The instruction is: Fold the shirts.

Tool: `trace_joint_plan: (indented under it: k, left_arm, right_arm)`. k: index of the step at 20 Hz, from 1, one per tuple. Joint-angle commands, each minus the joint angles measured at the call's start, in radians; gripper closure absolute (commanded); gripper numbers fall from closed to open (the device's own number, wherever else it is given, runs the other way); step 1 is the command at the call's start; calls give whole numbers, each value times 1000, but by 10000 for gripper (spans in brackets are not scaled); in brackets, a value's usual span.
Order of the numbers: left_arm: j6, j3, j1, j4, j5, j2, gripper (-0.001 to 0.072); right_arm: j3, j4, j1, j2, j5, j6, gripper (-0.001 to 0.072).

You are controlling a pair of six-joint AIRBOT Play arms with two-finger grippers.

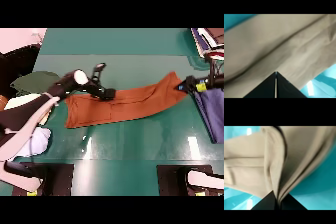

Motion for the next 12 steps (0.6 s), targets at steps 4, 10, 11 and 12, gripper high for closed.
trace_joint_plan:
  k: [4, 10, 11, 12]
  left_arm:
    - [-8, 200, -102, -17, -8, -199, 686]
    - [-8, 200, -100, 12, 15, -201, 685]
    - [-8, 200, -93, 14, 2, -198, 686]
    - [-8, 208, -77, 15, -33, -196, 686]
  right_arm:
    - [274, 2, 245, 43, 32, 115, 696]
    - [328, 82, 391, 42, -37, 116, 696]
    - [328, 77, 413, 42, -50, 99, 695]
    - [328, 79, 436, 42, -60, 84, 696]
